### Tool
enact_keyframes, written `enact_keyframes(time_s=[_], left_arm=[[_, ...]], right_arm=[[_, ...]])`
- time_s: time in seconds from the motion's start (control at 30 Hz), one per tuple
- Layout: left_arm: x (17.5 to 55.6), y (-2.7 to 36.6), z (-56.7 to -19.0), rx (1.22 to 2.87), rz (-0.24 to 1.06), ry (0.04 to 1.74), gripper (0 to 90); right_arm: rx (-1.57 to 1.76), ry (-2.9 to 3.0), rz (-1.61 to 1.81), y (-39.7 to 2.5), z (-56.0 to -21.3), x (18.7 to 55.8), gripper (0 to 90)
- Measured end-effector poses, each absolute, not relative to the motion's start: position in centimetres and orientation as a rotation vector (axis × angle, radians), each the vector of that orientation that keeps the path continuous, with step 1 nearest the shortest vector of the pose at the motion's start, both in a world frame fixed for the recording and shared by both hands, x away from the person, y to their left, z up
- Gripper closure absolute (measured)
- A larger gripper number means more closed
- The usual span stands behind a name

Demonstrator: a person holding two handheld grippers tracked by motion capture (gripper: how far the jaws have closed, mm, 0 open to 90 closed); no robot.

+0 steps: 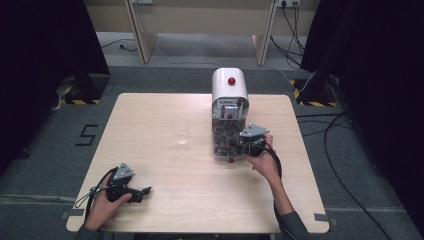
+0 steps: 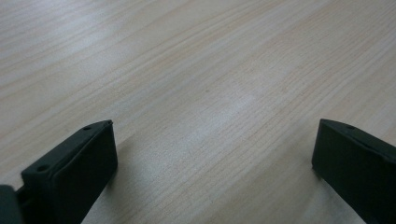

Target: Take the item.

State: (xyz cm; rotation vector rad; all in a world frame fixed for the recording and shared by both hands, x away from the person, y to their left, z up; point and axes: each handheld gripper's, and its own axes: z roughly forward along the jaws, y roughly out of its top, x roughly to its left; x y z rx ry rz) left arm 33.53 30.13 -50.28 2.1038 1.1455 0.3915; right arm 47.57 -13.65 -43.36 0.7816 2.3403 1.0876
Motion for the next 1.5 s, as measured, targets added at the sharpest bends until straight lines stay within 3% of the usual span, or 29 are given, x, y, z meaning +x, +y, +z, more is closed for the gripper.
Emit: enact_keyframes(time_s=[0.57, 0.63, 0.67, 0.77, 0.8, 0.9, 1.5], left_arm=[[33.5, 30.1, -50.3, 2.104, 0.391, 1.145, 0.0], [33.5, 30.1, -50.3, 2.104, 0.391, 1.145, 0.0], [33.5, 30.1, -50.3, 2.104, 0.391, 1.145, 0.0], [33.5, 30.1, -50.3, 2.104, 0.391, 1.146, 0.0], [33.5, 30.1, -50.3, 2.104, 0.391, 1.145, 0.0], [33.5, 30.1, -50.3, 2.104, 0.391, 1.145, 0.0], [33.5, 30.1, -50.3, 2.104, 0.391, 1.145, 0.0]], right_arm=[[0.8, 2.416, 1.021, -12.7, -44.7, 48.8, 58.5], [0.799, 2.423, 1.007, -12.6, -44.8, 48.8, 63.8], [0.798, 2.436, 0.998, -12.5, -44.8, 48.7, 71.8], [0.78, 2.443, 0.985, -12.6, -44.7, 48.7, 78.7], [0.767, 2.435, 0.99, -12.7, -44.6, 48.5, 85.4], [0.759, 2.416, 1.011, -12.9, -44.2, 48.5, 88.4], [0.714, 2.28, 1.156, -14.3, -40.5, 47.2, 90.0]])
